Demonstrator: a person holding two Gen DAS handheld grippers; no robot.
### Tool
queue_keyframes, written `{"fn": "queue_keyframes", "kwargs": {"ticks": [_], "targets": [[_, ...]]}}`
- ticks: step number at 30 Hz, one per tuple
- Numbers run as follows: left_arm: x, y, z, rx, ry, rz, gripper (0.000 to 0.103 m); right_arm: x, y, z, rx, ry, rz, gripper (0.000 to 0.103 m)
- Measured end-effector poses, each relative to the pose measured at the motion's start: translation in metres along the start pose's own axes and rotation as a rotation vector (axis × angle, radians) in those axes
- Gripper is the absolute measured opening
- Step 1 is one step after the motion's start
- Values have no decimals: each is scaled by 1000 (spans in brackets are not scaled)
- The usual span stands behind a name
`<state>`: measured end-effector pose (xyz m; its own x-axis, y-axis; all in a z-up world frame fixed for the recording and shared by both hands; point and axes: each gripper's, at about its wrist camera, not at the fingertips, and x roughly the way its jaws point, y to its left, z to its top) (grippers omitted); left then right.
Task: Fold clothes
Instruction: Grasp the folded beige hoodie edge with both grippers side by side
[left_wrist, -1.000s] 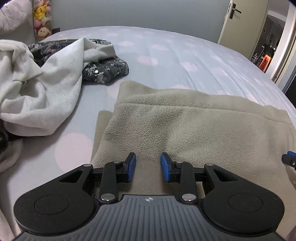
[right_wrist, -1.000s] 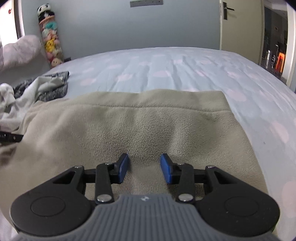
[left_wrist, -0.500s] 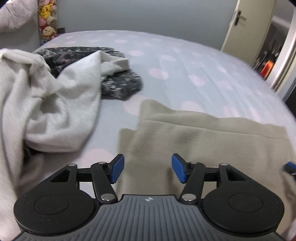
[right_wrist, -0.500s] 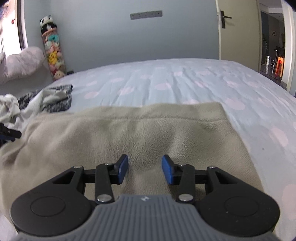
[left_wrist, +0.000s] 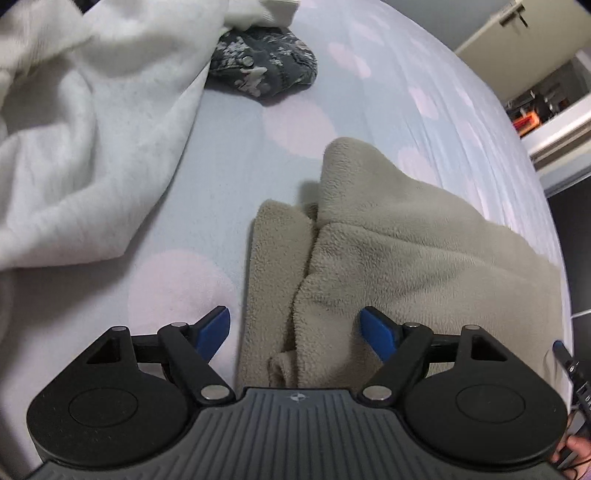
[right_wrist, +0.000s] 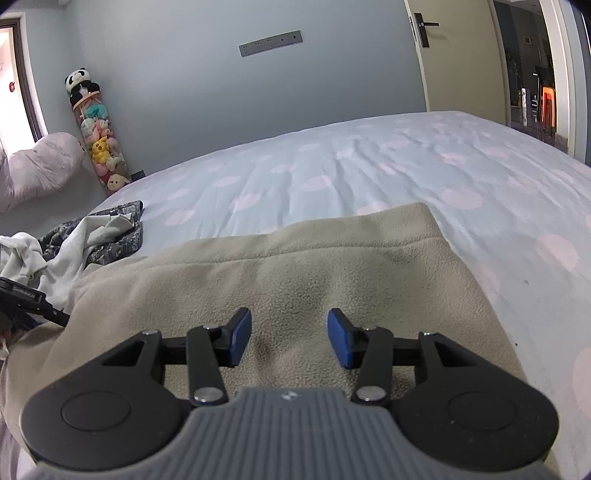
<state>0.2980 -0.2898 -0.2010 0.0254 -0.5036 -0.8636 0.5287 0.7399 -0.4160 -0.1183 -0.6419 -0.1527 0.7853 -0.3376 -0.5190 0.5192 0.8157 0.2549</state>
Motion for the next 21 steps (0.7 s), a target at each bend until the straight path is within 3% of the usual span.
{"fn": "queue_keyframes", "kwargs": {"ticks": [4,7,12,15,21], "targets": [[4,-9,-2,18,-12,15,62,2,-5,1,10,5,8,50],[5,-16,-2,27,-13,36,57,-4,-19,10,49,19,32,50],[6,-22,-1,19,-3,75,56,-15,-41,24,115,41,71,52],[5,-27,0,29,6,100,56,-21,-55,32,155,54,95,65],[6,-28,-1,26,10,109,55,-29,-96,51,186,118,112,73]]}}
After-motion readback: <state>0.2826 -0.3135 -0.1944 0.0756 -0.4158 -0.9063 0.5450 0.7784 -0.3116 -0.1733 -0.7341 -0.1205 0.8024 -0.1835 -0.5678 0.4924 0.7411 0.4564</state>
